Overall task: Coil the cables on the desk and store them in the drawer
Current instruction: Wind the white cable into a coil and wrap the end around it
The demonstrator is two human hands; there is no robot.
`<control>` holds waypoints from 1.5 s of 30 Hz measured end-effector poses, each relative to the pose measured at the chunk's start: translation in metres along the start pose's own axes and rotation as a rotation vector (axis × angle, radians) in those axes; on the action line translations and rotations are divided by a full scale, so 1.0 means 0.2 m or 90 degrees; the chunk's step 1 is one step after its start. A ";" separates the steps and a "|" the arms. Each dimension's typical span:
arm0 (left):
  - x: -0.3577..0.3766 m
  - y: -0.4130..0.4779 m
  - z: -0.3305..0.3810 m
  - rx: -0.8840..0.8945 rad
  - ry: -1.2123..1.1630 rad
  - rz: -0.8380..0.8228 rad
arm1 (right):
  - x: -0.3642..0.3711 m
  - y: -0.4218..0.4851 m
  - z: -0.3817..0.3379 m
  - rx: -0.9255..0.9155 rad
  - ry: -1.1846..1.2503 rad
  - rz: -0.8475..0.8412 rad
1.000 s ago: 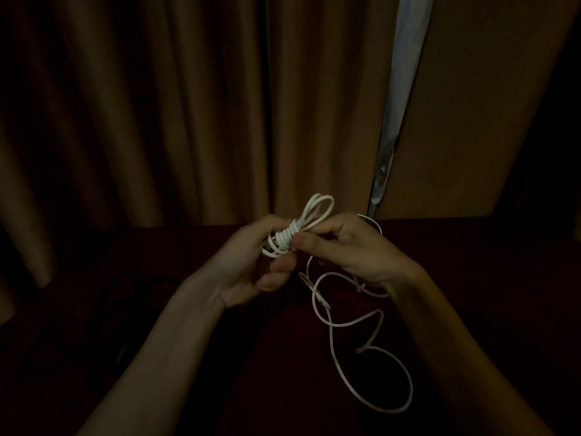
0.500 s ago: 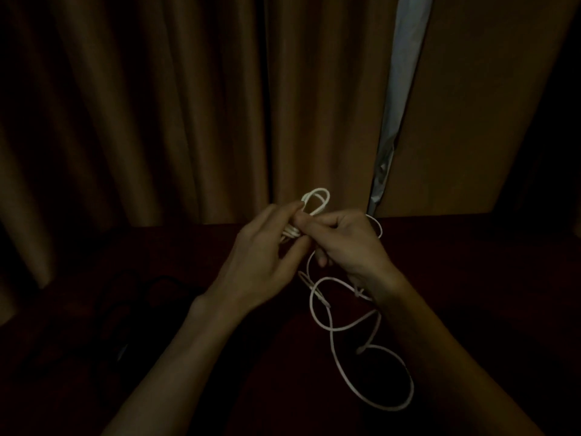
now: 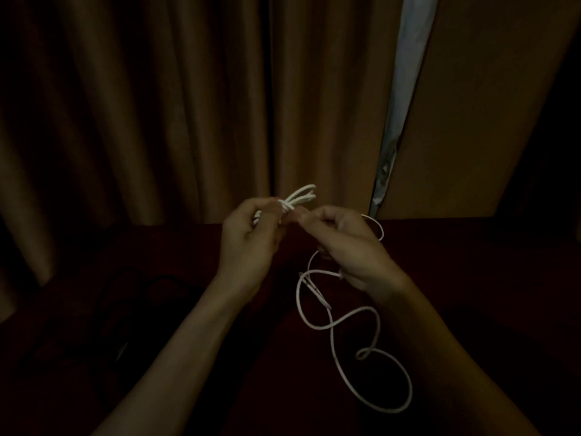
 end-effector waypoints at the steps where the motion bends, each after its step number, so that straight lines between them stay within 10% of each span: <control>1: 0.02 0.00 0.00 -0.075 -0.102 -0.008 | 0.00 0.00 0.01 0.002 0.038 -0.013; 6: 0.10 -0.03 0.02 -0.328 -0.394 -0.117 | -0.01 -0.01 -0.02 -0.065 0.083 -0.084; 14: 0.08 -0.04 0.02 -0.367 -0.315 -0.166 | -0.03 -0.02 -0.05 -0.084 0.055 0.013; 25: 0.01 -0.06 0.04 0.326 0.424 -0.191 | -0.02 -0.01 -0.05 -0.062 -0.086 0.163; 31: -0.01 -0.05 0.03 0.411 0.460 -0.125 | 0.01 -0.02 -0.06 -0.088 -0.078 0.042; 38: 0.00 -0.01 0.01 0.041 0.092 -0.040 | -0.01 0.00 -0.04 -0.046 0.055 0.020; 45: 0.07 -0.03 0.00 -0.404 -0.318 -0.198 | -0.02 -0.04 -0.07 -0.064 0.088 -0.077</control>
Point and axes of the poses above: each hand's wrist, its own y-axis towards the middle knuckle, its own x-axis out of the palm, z = x × y, the point moved 3 cm from there along y, towards the middle knuckle, and after that the axes turned 10 degrees about -y, right-handed, at the moved point
